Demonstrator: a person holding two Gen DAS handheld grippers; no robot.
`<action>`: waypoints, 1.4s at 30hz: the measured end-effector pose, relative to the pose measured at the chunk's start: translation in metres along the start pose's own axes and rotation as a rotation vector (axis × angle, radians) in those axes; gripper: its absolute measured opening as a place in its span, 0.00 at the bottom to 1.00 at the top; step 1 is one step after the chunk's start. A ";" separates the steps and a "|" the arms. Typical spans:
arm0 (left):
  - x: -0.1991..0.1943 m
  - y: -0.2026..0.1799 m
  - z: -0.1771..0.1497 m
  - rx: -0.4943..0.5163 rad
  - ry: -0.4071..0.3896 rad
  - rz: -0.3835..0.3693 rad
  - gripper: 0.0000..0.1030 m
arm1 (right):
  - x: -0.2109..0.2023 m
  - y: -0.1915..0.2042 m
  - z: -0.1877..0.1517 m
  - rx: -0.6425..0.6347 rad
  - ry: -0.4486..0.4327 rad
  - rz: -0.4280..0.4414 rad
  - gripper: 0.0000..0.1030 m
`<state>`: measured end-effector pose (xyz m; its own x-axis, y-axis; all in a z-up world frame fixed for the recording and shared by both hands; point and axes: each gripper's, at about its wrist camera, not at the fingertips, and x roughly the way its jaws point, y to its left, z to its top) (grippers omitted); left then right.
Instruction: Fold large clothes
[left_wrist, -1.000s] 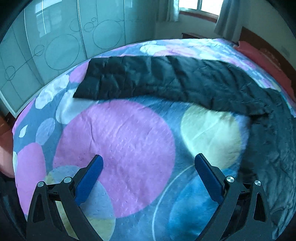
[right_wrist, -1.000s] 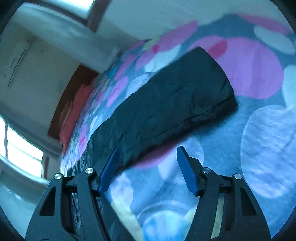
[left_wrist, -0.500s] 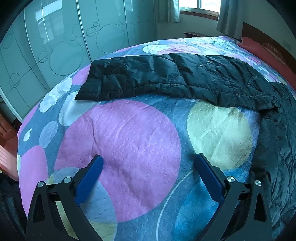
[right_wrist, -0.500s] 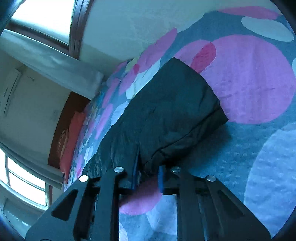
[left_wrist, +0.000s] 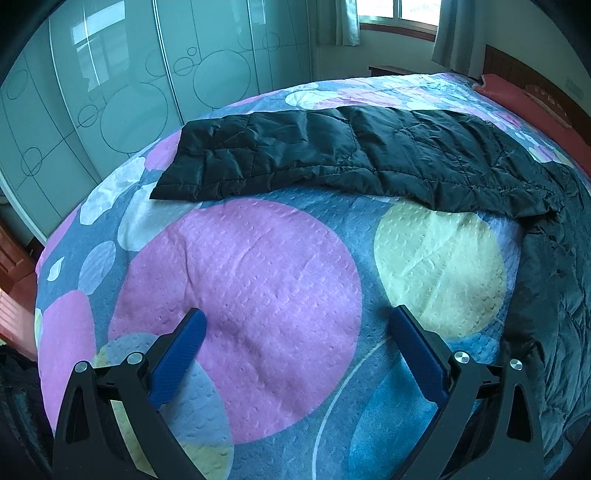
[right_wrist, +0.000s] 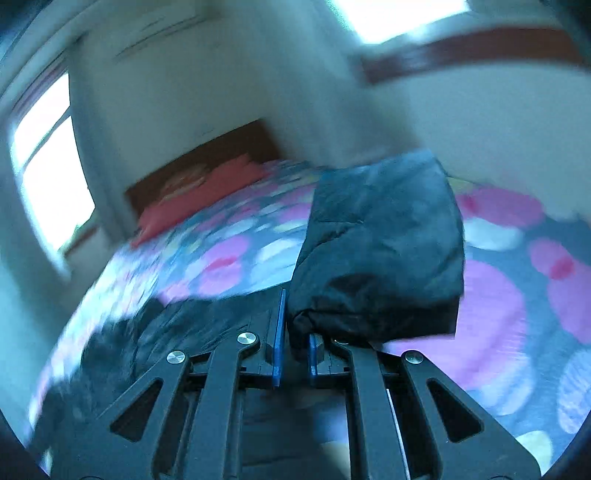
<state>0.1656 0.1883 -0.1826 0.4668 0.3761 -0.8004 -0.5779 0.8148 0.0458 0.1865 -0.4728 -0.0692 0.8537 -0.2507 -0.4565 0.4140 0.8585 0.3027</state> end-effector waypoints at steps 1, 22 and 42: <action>0.000 0.000 0.000 -0.002 -0.001 -0.003 0.96 | 0.005 0.023 -0.005 -0.044 0.022 0.023 0.10; 0.001 0.003 -0.002 -0.010 -0.008 -0.016 0.96 | 0.070 0.287 -0.159 -0.650 0.396 0.193 0.23; 0.001 0.000 -0.002 0.002 -0.009 0.002 0.96 | 0.130 0.112 -0.029 -0.337 0.329 -0.026 0.24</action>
<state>0.1651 0.1875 -0.1849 0.4715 0.3817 -0.7949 -0.5776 0.8149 0.0487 0.3341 -0.3963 -0.1190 0.6764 -0.1662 -0.7175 0.2622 0.9647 0.0238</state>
